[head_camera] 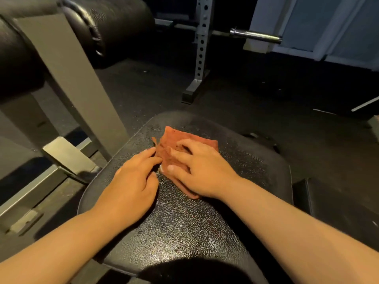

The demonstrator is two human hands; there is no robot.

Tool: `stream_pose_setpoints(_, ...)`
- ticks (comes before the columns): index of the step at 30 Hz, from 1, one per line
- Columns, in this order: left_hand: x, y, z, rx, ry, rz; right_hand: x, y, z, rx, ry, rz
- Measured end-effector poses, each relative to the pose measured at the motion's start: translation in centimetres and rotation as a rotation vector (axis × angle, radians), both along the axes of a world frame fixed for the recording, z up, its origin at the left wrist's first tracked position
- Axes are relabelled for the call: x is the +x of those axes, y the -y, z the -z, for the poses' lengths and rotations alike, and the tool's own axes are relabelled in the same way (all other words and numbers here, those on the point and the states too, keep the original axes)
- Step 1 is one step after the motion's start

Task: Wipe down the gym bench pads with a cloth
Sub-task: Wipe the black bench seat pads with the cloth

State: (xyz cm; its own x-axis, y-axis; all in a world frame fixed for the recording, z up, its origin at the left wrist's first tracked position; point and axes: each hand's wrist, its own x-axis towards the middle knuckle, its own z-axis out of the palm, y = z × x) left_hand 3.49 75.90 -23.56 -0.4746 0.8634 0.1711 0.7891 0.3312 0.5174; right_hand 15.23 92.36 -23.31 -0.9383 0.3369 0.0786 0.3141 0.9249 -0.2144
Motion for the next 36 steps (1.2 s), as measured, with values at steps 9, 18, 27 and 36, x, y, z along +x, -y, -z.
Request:
stream_pose_setpoints(9,-3.2,-1.0,-1.0,-0.082,-0.209,0.089,-2.7,-0.1,0.4,-0.076,0.009,0.011)
stream_pose_setpoints(18,-4.4,-1.7,-0.1,-0.1,-0.178,0.057,-6.5,-2.4,1.0,-0.039,0.015,0.217)
stream_pose_setpoints(27,-4.4,-1.8,0.0,-0.083,-0.155,0.051,-3.8,-5.2,0.9,-0.018,0.084,0.235)
stream_pose_setpoints(36,-3.9,1.5,0.1,-0.135,-0.126,0.081,1.0,1.1,0.1,-0.102,0.092,-0.062)
